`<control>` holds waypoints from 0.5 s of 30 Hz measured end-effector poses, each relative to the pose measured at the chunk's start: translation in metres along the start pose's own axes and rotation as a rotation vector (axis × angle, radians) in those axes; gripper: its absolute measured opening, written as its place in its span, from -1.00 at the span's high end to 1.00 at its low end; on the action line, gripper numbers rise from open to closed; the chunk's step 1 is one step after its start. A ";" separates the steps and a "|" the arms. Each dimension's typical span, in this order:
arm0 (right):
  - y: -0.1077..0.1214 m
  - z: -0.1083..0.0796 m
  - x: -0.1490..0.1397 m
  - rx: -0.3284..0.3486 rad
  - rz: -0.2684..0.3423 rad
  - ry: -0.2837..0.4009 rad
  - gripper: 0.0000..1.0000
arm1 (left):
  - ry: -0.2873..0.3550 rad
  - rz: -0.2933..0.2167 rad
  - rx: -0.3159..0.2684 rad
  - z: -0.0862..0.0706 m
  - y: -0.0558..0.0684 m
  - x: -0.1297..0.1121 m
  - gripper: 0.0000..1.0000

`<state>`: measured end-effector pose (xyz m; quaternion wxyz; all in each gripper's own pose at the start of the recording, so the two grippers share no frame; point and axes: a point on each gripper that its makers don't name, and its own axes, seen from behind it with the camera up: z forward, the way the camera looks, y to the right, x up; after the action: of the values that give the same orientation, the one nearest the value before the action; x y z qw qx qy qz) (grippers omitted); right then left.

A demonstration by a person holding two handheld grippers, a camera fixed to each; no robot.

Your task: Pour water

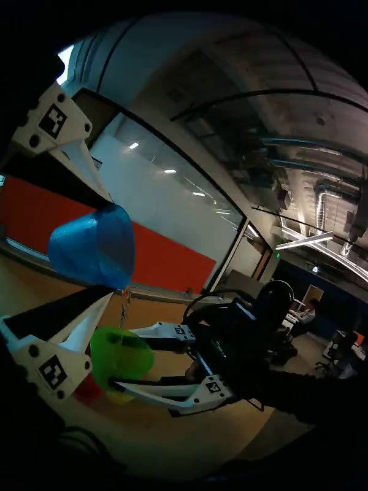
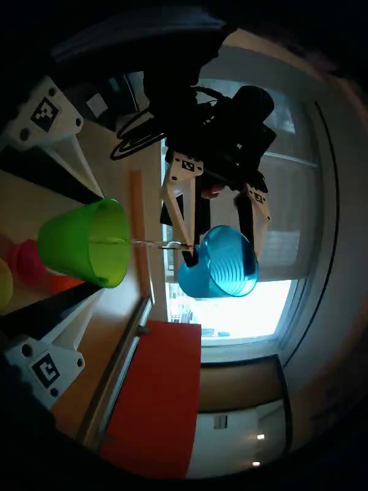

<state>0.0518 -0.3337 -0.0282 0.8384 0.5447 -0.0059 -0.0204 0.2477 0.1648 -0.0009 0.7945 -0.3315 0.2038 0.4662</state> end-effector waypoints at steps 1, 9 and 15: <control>0.000 0.000 0.000 0.000 -0.001 0.000 -0.79 | 0.000 0.002 -0.001 0.000 0.000 0.000 -0.72; -0.001 0.000 0.002 0.000 -0.003 0.001 -0.79 | 0.001 0.019 -0.002 -0.001 0.002 0.002 -0.72; -0.001 -0.001 0.002 -0.001 -0.007 0.001 -0.79 | 0.001 0.029 0.004 0.000 -0.001 0.003 -0.72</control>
<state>0.0536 -0.3336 -0.0298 0.8386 0.5443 -0.0037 -0.0231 0.2500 0.1661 -0.0030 0.7883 -0.3270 0.2100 0.4770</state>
